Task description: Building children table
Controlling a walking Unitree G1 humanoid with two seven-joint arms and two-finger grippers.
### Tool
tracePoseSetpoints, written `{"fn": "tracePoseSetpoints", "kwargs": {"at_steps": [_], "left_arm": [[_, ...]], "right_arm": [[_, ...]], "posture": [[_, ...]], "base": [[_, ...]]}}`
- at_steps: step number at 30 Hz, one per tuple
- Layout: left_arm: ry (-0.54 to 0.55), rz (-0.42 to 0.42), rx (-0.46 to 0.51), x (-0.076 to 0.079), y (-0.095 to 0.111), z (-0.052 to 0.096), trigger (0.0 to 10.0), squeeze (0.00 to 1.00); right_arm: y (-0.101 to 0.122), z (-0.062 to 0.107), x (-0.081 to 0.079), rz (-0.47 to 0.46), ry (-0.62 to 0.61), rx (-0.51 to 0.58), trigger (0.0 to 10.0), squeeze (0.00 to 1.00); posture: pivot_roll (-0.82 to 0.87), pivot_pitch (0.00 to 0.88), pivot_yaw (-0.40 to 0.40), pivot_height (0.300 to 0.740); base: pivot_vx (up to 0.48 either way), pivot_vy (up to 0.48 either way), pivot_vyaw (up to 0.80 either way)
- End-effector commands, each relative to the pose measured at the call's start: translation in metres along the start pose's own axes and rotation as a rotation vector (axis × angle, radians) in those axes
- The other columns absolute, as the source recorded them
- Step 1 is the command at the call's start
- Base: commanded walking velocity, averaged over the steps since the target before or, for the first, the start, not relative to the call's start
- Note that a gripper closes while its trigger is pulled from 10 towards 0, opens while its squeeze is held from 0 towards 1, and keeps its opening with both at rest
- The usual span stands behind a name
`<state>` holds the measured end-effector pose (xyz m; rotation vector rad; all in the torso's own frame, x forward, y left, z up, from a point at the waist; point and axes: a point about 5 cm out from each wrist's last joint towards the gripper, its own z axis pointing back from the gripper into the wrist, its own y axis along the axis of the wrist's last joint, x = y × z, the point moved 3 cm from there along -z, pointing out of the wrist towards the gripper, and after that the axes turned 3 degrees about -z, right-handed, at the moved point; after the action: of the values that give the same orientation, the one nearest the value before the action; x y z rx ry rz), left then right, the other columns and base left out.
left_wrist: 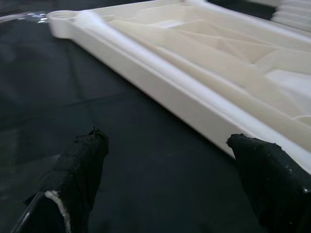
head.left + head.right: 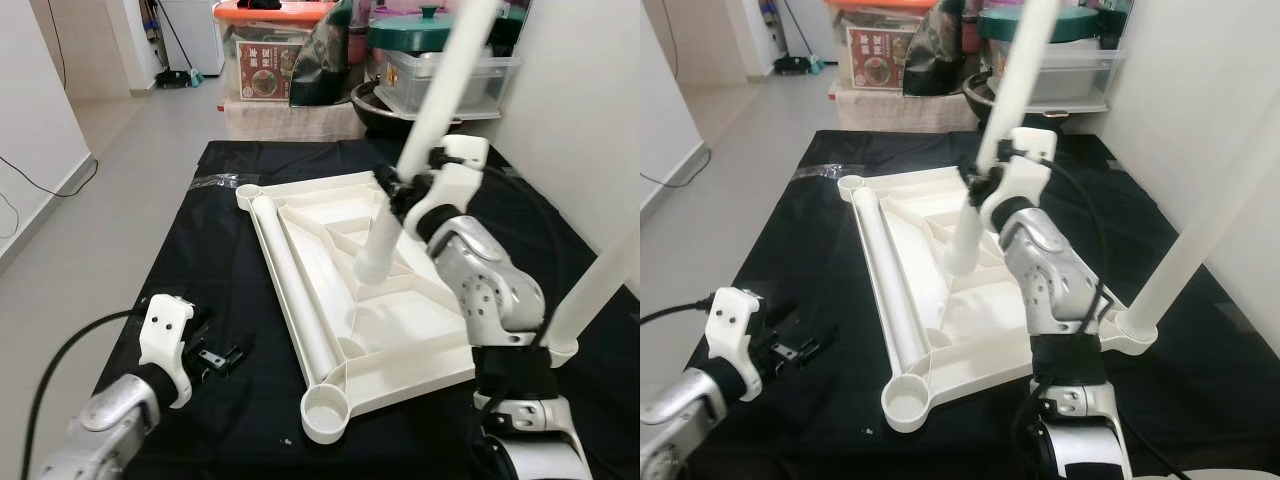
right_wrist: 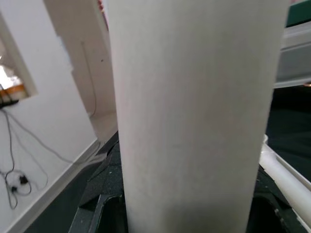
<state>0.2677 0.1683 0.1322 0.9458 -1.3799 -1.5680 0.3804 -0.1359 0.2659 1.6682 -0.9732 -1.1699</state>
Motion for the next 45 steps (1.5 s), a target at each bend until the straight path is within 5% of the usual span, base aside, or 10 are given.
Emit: {"fn": "tracePoseSetpoints", "kwargs": {"at_steps": [1, 2, 3, 12, 20, 23, 24, 26, 33, 45], "left_arm": [[0.086, 0.006, -0.038, -0.005, -0.011, 0.000, 10.0, 0.00], [0.086, 0.006, -0.038, -0.005, -0.011, 0.000, 10.0, 0.00], [0.114, 0.018, -0.043, -0.005, -0.013, 0.000, 10.0, 0.00], [0.150, 0.053, -0.049, 0.002, -0.022, 0.001, 10.0, 0.00], [0.156, 0.030, -0.083, 0.004, -0.034, -0.002, 10.0, 0.00], [0.156, 0.031, -0.084, 0.004, -0.034, -0.002, 10.0, 0.00], [0.149, 0.027, -0.089, 0.004, -0.036, -0.003, 10.0, 0.00], [0.144, 0.025, -0.089, 0.005, -0.036, -0.004, 10.0, 0.00], [0.140, 0.024, -0.085, 0.006, -0.037, -0.005, 10.0, 0.00], [0.168, 0.031, -0.074, -0.001, -0.034, -0.007, 10.0, 0.00]], "right_arm": [[0.003, 0.005, 0.004, -0.032, -0.018, 0.035, 1.3, 0.00], [0.003, 0.005, 0.004, -0.032, -0.018, 0.035, 1.3, 0.00], [0.000, 0.008, 0.006, -0.041, -0.030, 0.029, 10.0, 0.00], [-0.009, 0.024, 0.001, -0.042, 0.023, 0.008, 10.0, 0.00], [-0.010, 0.050, -0.037, -0.009, 0.417, -0.025, 10.0, 0.00], [-0.011, 0.053, -0.042, -0.012, 0.461, -0.031, 10.0, 0.00], [-0.019, 0.068, -0.055, 0.010, 0.619, -0.085, 10.0, 0.00], [-0.024, 0.075, -0.059, 0.030, 0.686, -0.116, 10.0, 0.00], [-0.042, 0.098, -0.063, 0.108, 0.883, -0.247, 10.0, 0.00], [-0.037, 0.107, -0.070, 0.153, 1.022, -0.286, 10.0, 0.00]], "posture": [[0.11, 0.000, -0.039, 0.740], [0.11, 0.000, -0.039, 0.740], [0.10, 0.000, -0.040, 0.740], [0.09, 0.000, -0.031, 0.740], [0.08, 0.000, -0.025, 0.740], [0.08, 0.000, -0.025, 0.740], [0.07, 0.000, -0.021, 0.740], [0.07, 0.000, -0.021, 0.740], [0.09, 0.000, -0.039, 0.740], [0.07, 0.000, -0.036, 0.740]], "base": [[0.000, 0.000, 0.00], [0.000, 0.000, 0.00], [0.000, 0.000, 0.00], [0.000, 0.000, 0.00], [0.000, 0.000, 0.00], [0.000, 0.000, 0.00], [0.000, 0.000, 0.00], [0.000, 0.000, 0.00], [0.000, 0.000, 0.00], [0.000, 0.000, 0.00]]}}
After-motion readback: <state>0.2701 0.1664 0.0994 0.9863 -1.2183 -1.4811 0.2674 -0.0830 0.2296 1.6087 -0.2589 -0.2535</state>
